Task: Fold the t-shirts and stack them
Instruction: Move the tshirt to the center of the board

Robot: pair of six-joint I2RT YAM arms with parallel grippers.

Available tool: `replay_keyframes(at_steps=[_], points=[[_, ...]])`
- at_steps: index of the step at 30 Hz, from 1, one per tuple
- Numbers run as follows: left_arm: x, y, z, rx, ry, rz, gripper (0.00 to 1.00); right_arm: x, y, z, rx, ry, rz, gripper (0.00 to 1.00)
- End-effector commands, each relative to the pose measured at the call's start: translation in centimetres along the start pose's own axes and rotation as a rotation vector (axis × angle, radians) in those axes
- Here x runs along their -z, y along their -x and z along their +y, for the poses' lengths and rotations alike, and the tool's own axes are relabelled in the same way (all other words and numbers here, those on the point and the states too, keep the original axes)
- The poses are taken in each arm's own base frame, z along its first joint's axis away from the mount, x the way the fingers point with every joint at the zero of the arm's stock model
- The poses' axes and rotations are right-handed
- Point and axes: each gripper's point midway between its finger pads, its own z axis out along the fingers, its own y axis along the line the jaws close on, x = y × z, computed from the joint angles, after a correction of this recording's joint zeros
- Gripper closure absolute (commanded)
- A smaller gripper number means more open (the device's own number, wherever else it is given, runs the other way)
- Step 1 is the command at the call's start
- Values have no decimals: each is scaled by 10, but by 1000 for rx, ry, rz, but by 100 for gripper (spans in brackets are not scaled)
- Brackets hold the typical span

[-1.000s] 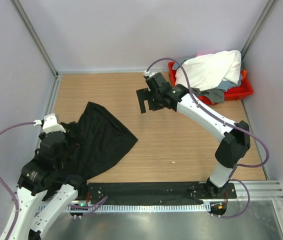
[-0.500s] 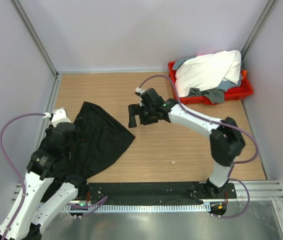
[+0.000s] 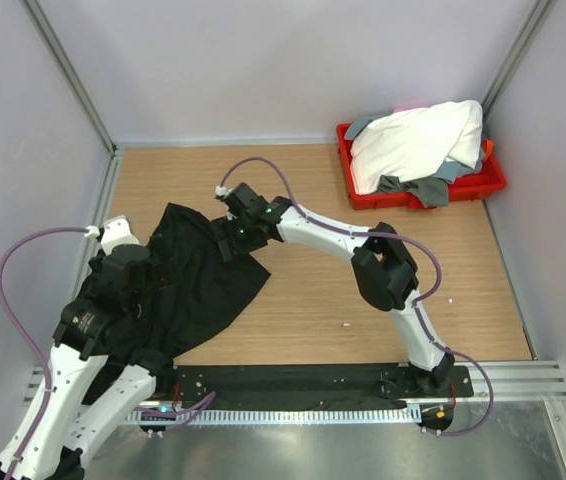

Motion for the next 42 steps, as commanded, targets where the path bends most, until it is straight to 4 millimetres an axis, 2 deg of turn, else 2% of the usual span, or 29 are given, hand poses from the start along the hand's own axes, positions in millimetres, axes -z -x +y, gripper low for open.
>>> replay_keyframes(at_steps=[1, 4, 5, 9, 14, 17, 18, 19, 22, 23, 26, 27, 30, 31, 32, 33, 34, 35, 36, 37, 38, 40, 41, 42], points=[[0, 12, 0, 39, 12, -34, 0, 2, 14, 9, 79, -63, -30, 23], [-2, 13, 1, 41, 15, -30, 0, -12, 9, 4, 96, -106, 1, 26], [-3, 13, 2, 44, 20, -32, 0, -13, 13, 5, 96, -105, -5, 27], [-3, 14, 3, 47, 18, -33, 0, -25, 7, 5, 100, -105, 21, 37], [-3, 15, 5, 57, 20, -39, 0, -36, -8, 1, 113, -135, 59, 39], [-3, 16, 6, 62, 21, -44, 0, -39, -13, 1, 110, -133, 68, 53], [-2, 17, 6, 65, 18, -49, 0, -39, -16, 2, 111, -133, 75, 63], [-2, 16, 6, 65, 18, -50, 0, -39, -14, 1, 110, -132, 72, 68], [-1, 17, 7, 69, 16, -55, 0, -31, -13, 0, 109, -148, 63, 78], [0, 17, 7, 71, 14, -58, 1, -25, -12, 3, 111, -145, 58, 80], [0, 17, 7, 73, 12, -62, 0, -9, -6, -8, 118, -217, 28, 81], [0, 17, 7, 72, 13, -61, 0, 4, -2, -8, 128, -229, 11, 81], [1, 18, 7, 75, 9, -65, 0, 27, -10, -30, 148, -336, 7, 81], [2, 18, 7, 77, 8, -69, 0, 48, -3, -31, 150, -354, -30, 81], [2, 18, 8, 78, 8, -70, 0, 55, -15, -49, 159, -429, -18, 81], [2, 18, 8, 77, 8, -69, 0, 65, -18, -56, 161, -460, -25, 81], [2, 19, 8, 79, 6, -73, 0, 88, -14, -56, 159, -473, -63, 81], [3, 19, 8, 80, 5, -75, 0, 95, -33, -77, 161, -546, -34, 81], [3, 19, 8, 81, 4, -77, 0, 103, -41, -84, 160, -573, -30, 81], [3, 18, 8, 80, 4, -75, 0, 125, -39, -84, 128, -580, -81, 81], [3, 18, 7, 79, 2, -74, 0, 126, -67, -101, 127, -616, -31, 81], [3, 19, 6, 78, -2, -75, 0, 136, -84, -105, 77, -608, -40, 83], [2, 18, 6, 75, -2, -70, 0, 146, -100, -111, 61, -608, -37, 84], [1, 17, 5, 73, -4, -66, 0, 146, -108, -108, 40, -577, -31, 84]])
